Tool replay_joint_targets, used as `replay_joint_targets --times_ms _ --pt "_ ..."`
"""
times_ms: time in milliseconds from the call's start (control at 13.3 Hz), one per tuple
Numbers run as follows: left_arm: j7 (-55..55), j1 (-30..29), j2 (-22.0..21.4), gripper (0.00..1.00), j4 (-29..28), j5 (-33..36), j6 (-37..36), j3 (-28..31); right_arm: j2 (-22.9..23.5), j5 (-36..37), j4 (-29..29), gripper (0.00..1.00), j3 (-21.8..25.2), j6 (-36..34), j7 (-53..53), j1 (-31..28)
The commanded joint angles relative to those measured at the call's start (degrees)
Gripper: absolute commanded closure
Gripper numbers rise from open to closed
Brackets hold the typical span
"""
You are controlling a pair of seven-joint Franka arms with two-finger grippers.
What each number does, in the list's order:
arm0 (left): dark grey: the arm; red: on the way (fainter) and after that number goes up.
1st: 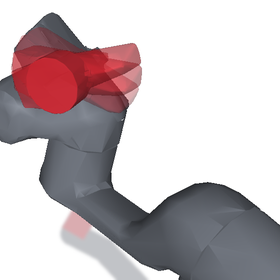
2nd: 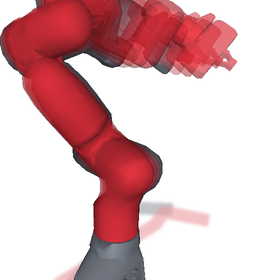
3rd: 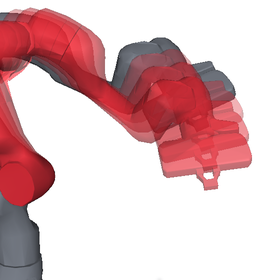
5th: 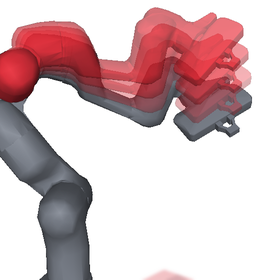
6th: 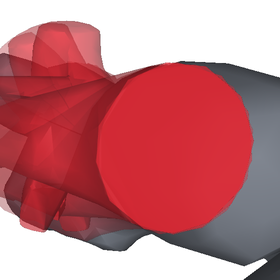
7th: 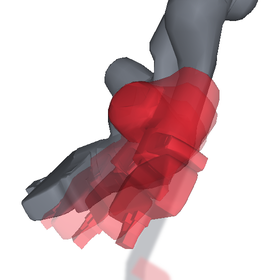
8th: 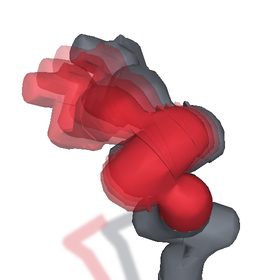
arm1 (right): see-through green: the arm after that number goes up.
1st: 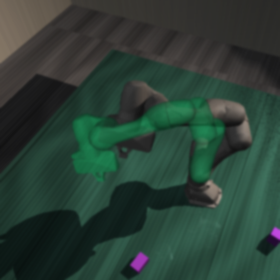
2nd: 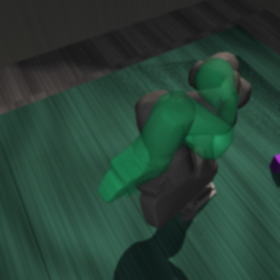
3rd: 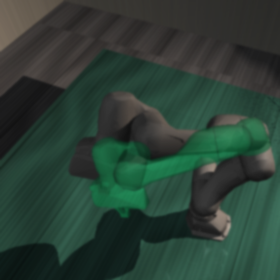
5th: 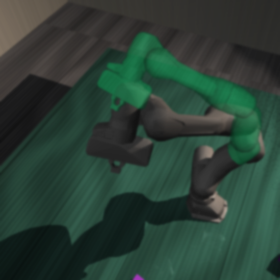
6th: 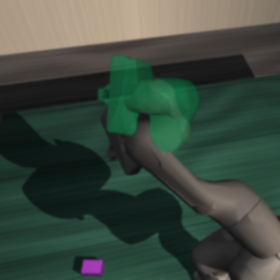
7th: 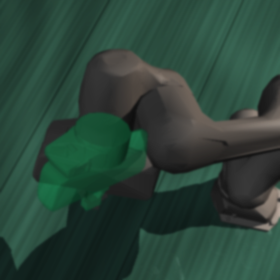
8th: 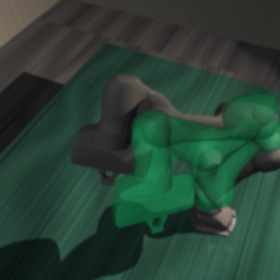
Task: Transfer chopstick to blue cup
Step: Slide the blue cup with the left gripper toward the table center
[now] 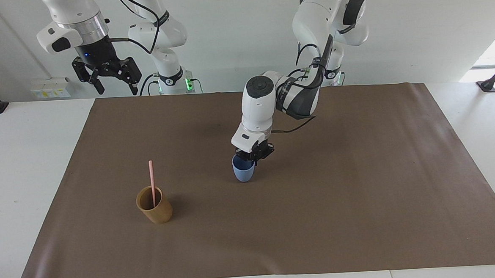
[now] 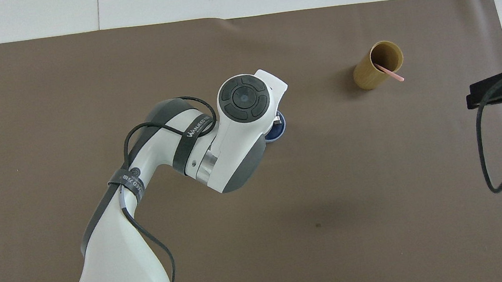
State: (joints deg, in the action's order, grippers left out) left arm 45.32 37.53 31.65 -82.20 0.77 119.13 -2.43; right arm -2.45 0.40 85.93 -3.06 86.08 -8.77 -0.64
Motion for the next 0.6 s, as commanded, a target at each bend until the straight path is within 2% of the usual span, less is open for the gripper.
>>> replay_joint_targets --times_ms 0,75,151,226,377,528 --pt "2.23 0.97 0.17 0.75 0.46 0.37 -0.48 0.76 -0.89 0.04 1.43 0.0 -0.46 1.29 1.21 -0.94" --pt "2.23 0.97 0.08 0.71 0.46 0.37 -0.48 0.76 -0.81 -0.04 1.43 0.0 -0.46 1.64 1.3 -0.77" --pt "2.31 0.97 0.08 0.53 0.54 0.28 -0.48 0.76 -0.81 -0.04 1.52 0.0 -0.46 2.42 1.21 -0.68" --pt "2.49 0.97 0.08 0.01 0.63 0.63 -0.65 0.94 -0.28 0.04 1.43 0.0 -0.46 2.78 1.21 -0.5" --pt "2.32 0.27 -1.58 0.0 0.81 0.81 -1.79 1.03 0.77 0.13 1.87 0.0 -0.55 5.32 1.3 -0.24" --pt "1.44 -1.92 -5.61 0.0 0.81 1.07 -5.73 1.29 3.05 0.31 1.96 0.0 -0.81 8.21 1.74 -0.15"
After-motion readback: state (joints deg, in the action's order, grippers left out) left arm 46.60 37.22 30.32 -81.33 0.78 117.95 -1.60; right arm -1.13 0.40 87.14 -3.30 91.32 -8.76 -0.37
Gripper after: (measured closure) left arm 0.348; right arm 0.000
